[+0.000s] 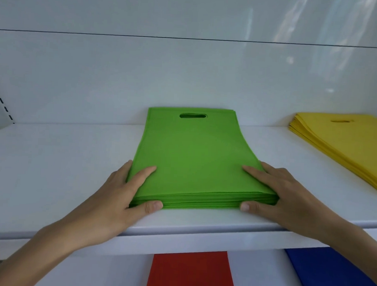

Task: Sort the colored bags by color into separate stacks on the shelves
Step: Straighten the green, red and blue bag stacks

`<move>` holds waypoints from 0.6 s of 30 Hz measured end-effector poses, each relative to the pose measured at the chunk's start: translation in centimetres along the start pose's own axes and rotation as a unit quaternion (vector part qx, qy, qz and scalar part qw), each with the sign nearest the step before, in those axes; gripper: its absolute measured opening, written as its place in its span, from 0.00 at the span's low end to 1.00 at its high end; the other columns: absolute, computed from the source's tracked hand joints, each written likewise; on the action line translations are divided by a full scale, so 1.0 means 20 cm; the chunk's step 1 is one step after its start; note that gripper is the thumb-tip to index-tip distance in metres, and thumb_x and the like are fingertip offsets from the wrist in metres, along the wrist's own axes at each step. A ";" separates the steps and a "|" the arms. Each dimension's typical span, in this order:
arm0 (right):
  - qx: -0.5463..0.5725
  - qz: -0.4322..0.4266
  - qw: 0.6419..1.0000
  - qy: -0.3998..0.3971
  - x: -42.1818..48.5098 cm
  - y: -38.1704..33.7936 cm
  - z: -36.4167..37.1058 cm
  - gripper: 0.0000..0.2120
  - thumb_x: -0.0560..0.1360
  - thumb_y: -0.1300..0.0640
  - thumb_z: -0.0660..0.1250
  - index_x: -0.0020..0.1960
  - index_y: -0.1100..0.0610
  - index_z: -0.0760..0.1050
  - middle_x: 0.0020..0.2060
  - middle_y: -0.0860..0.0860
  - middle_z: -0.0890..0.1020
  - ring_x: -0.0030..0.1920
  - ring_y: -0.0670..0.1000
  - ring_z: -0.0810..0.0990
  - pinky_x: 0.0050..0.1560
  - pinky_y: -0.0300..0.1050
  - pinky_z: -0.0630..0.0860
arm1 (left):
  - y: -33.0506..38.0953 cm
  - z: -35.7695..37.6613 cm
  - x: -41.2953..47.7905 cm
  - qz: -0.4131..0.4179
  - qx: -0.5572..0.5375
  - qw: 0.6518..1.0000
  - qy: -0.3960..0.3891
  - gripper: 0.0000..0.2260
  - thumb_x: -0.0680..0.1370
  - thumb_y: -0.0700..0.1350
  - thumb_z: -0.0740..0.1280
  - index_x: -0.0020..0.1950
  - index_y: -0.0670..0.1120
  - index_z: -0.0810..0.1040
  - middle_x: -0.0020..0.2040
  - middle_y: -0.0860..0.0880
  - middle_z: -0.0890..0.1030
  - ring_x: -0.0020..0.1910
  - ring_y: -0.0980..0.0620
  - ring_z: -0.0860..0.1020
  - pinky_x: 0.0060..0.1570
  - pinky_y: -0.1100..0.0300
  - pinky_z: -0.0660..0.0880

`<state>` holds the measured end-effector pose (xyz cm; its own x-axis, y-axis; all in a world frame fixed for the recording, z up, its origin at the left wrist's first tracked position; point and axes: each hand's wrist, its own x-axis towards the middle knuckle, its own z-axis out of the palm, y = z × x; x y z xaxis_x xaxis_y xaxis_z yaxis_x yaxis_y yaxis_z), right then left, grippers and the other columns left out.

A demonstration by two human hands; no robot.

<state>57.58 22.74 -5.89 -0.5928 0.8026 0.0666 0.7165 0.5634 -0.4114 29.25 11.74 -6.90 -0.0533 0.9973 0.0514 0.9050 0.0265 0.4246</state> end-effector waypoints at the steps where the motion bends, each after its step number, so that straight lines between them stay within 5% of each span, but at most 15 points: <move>1: 0.018 0.001 1.000 -0.003 0.00 0.01 -0.01 0.45 0.52 0.17 0.50 0.66 0.31 0.51 0.59 0.35 0.58 0.59 0.35 0.57 0.56 0.29 0.54 | -0.01 -0.01 0.01 -0.013 -0.007 1.000 0.001 0.55 0.48 0.83 0.45 0.73 0.64 0.47 0.69 0.66 0.48 0.64 0.70 0.51 0.62 0.73 0.51; 4: 0.151 0.036 0.988 0.005 0.06 0.02 -0.10 0.46 0.46 0.15 0.50 0.63 0.28 0.57 0.65 0.37 0.65 0.64 0.40 0.65 0.61 0.37 0.61 | 0.00 -0.08 0.04 -0.054 -0.131 0.990 0.024 0.58 0.45 0.83 0.53 0.73 0.62 0.53 0.69 0.66 0.56 0.67 0.68 0.57 0.65 0.67 0.55; 7: 0.184 0.092 0.977 0.057 0.20 0.06 -0.16 0.34 0.68 0.29 0.56 0.71 0.39 0.60 0.71 0.45 0.66 0.67 0.48 0.69 0.67 0.45 0.60 | 0.05 -0.13 0.10 -0.064 -0.205 0.975 0.054 0.38 0.63 0.72 0.62 0.71 0.63 0.56 0.61 0.69 0.62 0.62 0.68 0.59 0.60 0.73 0.57; 8: 0.157 0.108 0.979 0.068 0.26 0.07 -0.16 0.31 0.72 0.35 0.58 0.73 0.43 0.59 0.72 0.47 0.65 0.68 0.50 0.68 0.68 0.45 0.60 | 0.07 -0.14 0.13 -0.063 -0.185 0.979 0.064 0.32 0.69 0.68 0.63 0.70 0.63 0.57 0.61 0.67 0.64 0.62 0.67 0.59 0.59 0.74 0.58; 12: 0.066 0.114 0.991 0.022 0.37 0.08 -0.10 0.28 0.78 0.43 0.58 0.74 0.49 0.57 0.70 0.55 0.68 0.68 0.53 0.68 0.63 0.40 0.64 | 0.06 -0.10 0.23 -0.079 0.016 0.997 0.005 0.43 0.67 0.73 0.58 0.75 0.58 0.45 0.76 0.48 0.53 0.75 0.51 0.54 0.72 0.56 0.55; 16: 0.030 0.117 0.993 0.004 0.37 0.07 -0.06 0.27 0.78 0.42 0.56 0.74 0.50 0.57 0.70 0.55 0.68 0.68 0.55 0.67 0.64 0.43 0.64 | 0.07 -0.08 0.25 -0.076 0.113 0.989 -0.052 0.36 0.71 0.70 0.53 0.75 0.59 0.47 0.74 0.51 0.57 0.72 0.50 0.58 0.68 0.54 0.61; 18: 0.083 0.116 0.990 0.011 0.36 0.09 -0.09 0.26 0.78 0.43 0.57 0.74 0.50 0.59 0.70 0.52 0.68 0.69 0.52 0.67 0.65 0.41 0.62 | 0.09 -0.12 0.26 -0.083 0.140 0.986 -0.043 0.41 0.66 0.76 0.46 0.75 0.59 0.47 0.74 0.50 0.58 0.72 0.49 0.59 0.66 0.55 0.61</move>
<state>55.28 29.82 -4.58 -0.4094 0.9119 -0.0276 0.7610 0.3247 -0.5617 29.60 16.90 -3.77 -0.1862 0.9792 -0.0802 0.9683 0.1967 0.1540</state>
